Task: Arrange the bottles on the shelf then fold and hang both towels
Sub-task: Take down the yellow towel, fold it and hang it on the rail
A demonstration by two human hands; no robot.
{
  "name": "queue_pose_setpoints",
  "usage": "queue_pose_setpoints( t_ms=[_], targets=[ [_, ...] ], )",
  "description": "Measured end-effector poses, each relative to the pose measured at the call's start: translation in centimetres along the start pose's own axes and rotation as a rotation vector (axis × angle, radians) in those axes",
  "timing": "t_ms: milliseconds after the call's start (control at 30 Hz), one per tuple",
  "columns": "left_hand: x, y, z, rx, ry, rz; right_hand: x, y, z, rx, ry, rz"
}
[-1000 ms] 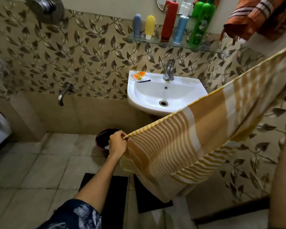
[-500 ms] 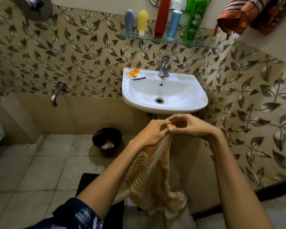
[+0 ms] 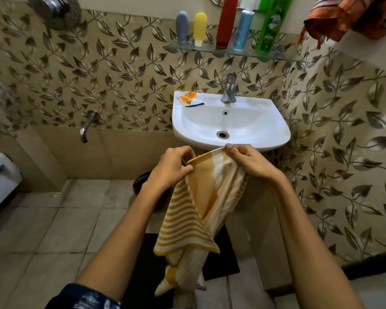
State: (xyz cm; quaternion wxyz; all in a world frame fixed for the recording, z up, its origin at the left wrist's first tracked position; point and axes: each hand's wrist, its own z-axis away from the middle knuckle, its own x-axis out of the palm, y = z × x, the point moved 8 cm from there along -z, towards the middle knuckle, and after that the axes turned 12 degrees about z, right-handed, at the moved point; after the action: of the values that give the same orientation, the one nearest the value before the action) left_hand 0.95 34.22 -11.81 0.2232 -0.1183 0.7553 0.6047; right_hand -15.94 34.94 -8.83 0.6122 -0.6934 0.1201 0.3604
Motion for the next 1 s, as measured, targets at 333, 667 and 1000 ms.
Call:
queue_pose_setpoints(
  t_ms=[333,667,1000],
  targets=[
    [-2.7,-4.0,2.3,-0.053,0.261,0.013,-8.9,0.2,1.9,-0.009,0.537,-0.236],
    [-3.7,-6.6,3.1,-0.250,0.170,-0.028,-14.9,3.7,4.5,0.061,0.826,-0.378],
    [-4.8,-1.9,4.0,-0.371,-0.259,-0.034,-11.8,8.8,4.8,0.218,0.535,-0.028]
  ],
)
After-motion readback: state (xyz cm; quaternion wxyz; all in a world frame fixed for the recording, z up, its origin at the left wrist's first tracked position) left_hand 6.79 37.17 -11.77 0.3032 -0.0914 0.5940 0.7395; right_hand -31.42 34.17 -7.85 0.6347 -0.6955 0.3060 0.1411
